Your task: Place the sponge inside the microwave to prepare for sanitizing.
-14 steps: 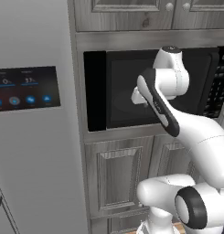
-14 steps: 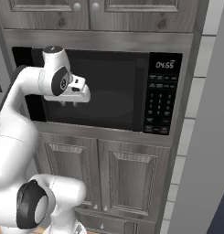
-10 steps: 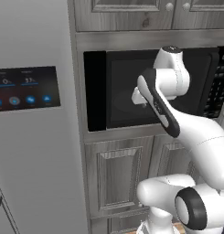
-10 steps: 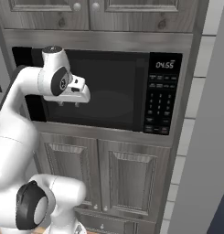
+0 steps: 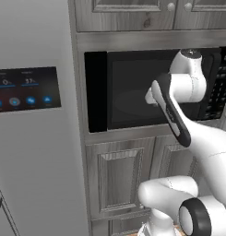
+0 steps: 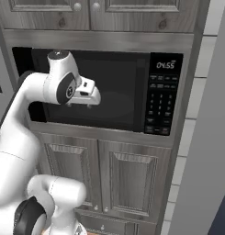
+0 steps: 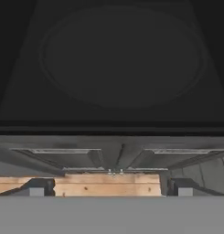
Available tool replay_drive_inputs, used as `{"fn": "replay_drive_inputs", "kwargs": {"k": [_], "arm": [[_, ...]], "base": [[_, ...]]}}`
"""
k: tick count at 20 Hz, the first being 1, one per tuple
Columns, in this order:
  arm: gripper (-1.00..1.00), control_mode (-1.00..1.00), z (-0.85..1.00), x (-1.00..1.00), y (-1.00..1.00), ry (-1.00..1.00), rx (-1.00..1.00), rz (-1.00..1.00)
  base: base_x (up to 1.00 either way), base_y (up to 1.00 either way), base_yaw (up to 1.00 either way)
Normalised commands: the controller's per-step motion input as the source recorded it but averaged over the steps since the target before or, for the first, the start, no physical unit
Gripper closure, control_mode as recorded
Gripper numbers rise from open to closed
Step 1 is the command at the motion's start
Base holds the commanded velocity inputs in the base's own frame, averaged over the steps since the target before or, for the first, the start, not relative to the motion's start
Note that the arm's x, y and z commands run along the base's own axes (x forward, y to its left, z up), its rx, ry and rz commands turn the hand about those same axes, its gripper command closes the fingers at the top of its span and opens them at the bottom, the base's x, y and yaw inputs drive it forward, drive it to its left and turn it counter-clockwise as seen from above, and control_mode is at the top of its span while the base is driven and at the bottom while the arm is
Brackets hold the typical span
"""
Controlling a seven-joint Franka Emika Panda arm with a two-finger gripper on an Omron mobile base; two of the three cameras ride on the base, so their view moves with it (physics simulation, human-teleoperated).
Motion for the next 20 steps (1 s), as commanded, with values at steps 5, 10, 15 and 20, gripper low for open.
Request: {"fn": "replay_drive_inputs", "kwargs": {"k": [5,10,15,20], "arm": [[-1.00,-1.00,0.23,0.10,-1.00,-0.13,0.02,0.01],[-1.00,-1.00,0.41,-0.19,-0.70,-0.09,0.00,-0.05],[-1.00,-1.00,0.20,-0.06,-0.42,-0.01,-0.02,-0.19],[-1.00,-1.00,-0.01,0.02,-0.53,-0.01,0.00,-0.19]], "base": [[0.00,0.00,0.00],[0.00,0.00,0.00],[0.00,0.00,0.00],[0.00,0.00,0.00]]}}
